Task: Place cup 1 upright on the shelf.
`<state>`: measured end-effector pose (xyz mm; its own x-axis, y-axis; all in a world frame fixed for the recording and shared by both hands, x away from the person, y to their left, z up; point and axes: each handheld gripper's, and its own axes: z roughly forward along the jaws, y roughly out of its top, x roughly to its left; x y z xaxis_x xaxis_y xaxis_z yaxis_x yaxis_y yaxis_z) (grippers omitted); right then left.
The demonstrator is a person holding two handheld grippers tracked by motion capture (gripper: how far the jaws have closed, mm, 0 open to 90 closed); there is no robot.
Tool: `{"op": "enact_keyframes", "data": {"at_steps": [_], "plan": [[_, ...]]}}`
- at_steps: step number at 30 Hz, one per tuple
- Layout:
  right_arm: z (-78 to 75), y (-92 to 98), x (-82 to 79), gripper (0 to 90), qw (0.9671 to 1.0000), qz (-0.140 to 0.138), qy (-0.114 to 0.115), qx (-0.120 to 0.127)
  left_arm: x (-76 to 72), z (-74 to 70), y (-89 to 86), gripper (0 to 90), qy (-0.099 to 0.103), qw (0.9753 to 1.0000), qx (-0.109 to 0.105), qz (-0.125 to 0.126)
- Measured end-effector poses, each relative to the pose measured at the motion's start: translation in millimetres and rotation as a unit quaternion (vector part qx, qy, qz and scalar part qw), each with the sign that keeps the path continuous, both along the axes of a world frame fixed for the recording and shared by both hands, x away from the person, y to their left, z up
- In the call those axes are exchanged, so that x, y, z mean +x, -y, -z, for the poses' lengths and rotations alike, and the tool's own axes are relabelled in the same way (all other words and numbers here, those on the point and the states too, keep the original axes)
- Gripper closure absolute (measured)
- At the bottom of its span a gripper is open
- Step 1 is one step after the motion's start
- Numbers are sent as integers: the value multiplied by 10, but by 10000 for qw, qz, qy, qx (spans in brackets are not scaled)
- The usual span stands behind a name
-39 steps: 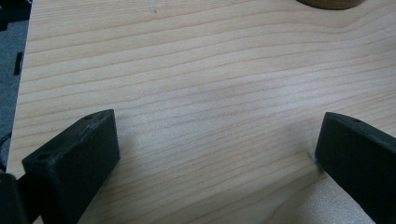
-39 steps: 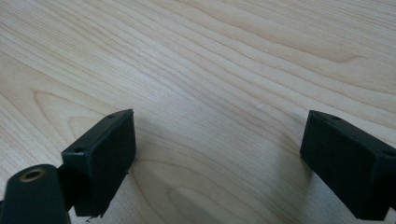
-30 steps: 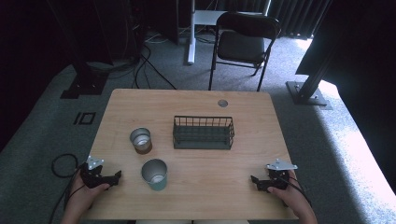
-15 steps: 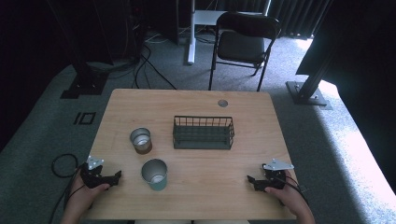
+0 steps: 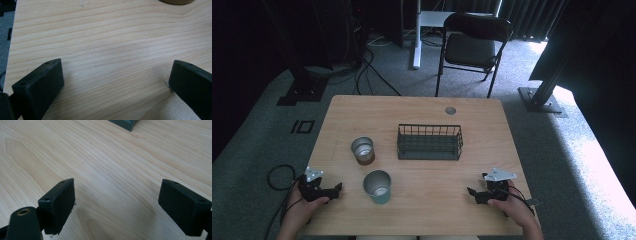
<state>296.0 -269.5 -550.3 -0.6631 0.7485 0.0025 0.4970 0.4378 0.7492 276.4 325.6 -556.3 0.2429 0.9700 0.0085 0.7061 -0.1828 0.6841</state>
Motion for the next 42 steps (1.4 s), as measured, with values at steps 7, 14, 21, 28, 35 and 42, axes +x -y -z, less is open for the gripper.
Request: {"op": "enact_keyframes", "data": {"at_steps": [7,14,21,28,35,42], "plan": [[-25,-113,0,136,9996,-263,15,85,0,0,0,5,0,10000,-2,-2],[-51,-251,3,136,9985,-535,75,95,0,0,0,5,-1,10000,-1,-1],[-84,-399,16,136,9971,-750,94,119,0,0,0,5,-2,10000,1,1],[-93,-592,35,135,9945,-1026,112,156,0,0,0,5,0,10000,-1,-1],[-97,-774,46,135,9918,-1261,143,158,0,0,1,5,1,10000,-2,-3],[-95,-979,58,135,9886,-1485,176,159,0,0,1,5,2,10000,-1,-1]]}}
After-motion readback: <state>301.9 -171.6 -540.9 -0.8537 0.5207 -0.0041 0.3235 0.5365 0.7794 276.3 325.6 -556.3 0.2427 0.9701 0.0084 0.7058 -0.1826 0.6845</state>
